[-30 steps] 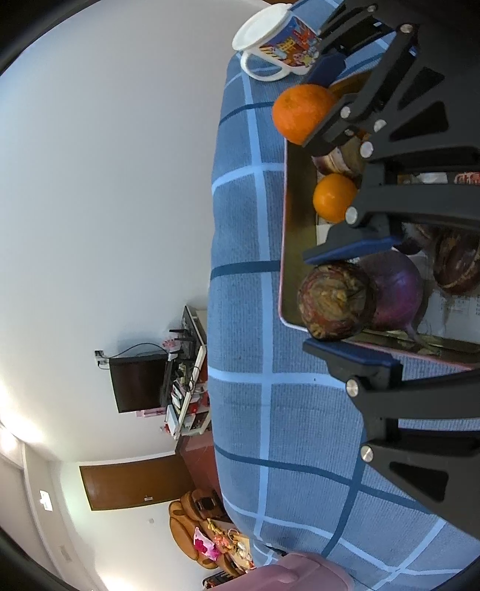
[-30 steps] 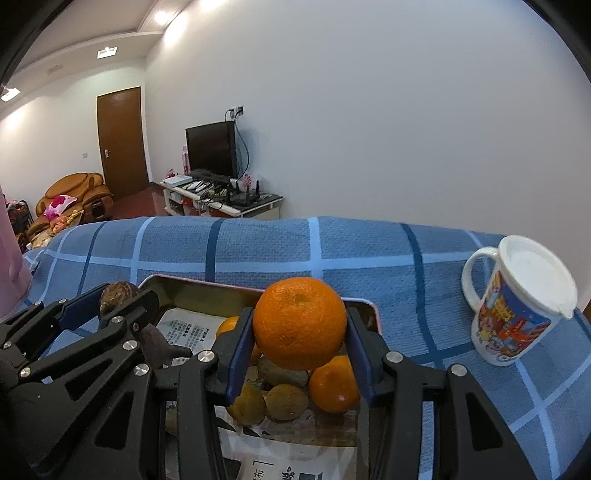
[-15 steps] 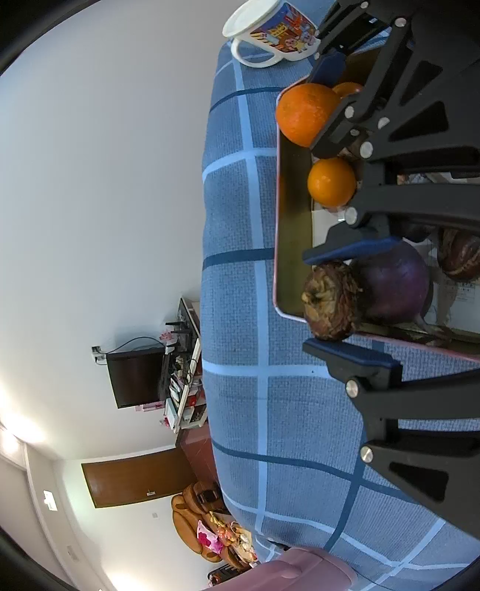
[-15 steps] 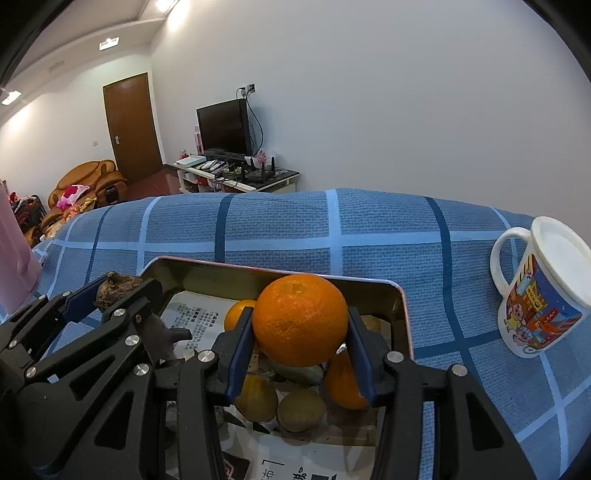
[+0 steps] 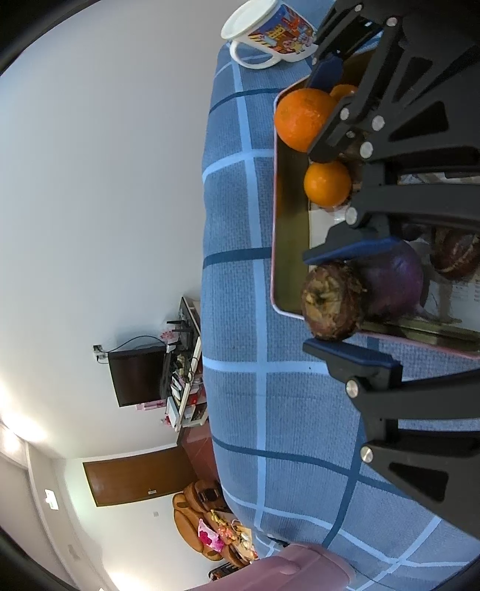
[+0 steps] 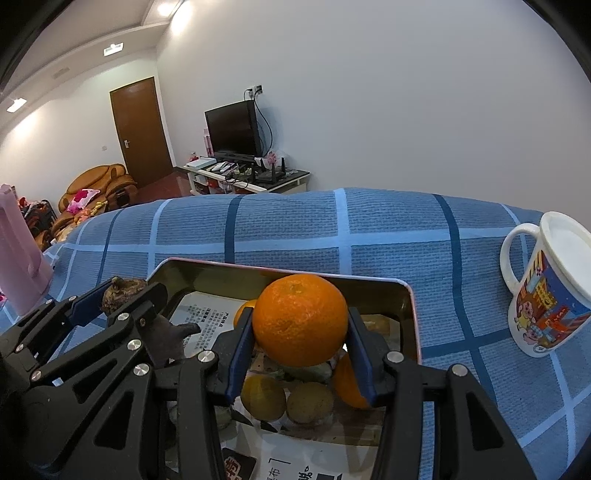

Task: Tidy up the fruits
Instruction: 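Open the left tool releasing the mangosteen while the right tool releases the orange, then withdraw both open tools up from the tin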

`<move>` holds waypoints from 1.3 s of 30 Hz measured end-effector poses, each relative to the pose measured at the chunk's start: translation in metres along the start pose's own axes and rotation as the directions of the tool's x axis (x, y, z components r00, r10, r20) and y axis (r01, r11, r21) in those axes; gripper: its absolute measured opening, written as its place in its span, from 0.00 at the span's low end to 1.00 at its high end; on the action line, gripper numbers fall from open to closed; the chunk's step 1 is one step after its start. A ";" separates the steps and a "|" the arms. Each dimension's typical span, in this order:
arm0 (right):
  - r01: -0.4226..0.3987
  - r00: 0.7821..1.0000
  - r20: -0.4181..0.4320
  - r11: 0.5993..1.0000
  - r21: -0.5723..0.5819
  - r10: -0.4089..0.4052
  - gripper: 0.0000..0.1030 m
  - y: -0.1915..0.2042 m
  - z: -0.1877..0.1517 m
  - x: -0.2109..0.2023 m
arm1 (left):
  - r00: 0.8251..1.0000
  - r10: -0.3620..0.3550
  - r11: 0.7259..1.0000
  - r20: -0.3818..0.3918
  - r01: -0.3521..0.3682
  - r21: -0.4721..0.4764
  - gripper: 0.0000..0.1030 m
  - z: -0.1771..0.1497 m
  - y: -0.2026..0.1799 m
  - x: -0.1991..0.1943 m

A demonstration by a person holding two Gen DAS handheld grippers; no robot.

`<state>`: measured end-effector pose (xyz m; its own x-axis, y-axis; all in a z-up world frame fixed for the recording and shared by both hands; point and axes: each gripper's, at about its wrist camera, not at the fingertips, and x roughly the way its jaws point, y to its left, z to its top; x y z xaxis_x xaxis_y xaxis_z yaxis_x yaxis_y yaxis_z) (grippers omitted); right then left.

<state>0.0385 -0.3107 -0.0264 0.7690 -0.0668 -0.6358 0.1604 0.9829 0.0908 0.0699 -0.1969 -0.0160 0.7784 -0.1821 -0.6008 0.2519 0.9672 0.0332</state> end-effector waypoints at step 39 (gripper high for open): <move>0.132 0.937 0.322 0.991 0.024 -0.133 0.84 0.012 -0.027 -0.084 | 0.968 0.116 0.992 0.221 -0.103 -0.067 1.00 -0.030 0.041 -0.068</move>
<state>-0.0404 -0.2892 0.0074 0.8989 -0.2486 -0.3609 0.2756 0.9610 0.0247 0.0101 -0.1392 0.0024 0.9102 -0.1035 -0.4010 0.1311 0.9905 0.0419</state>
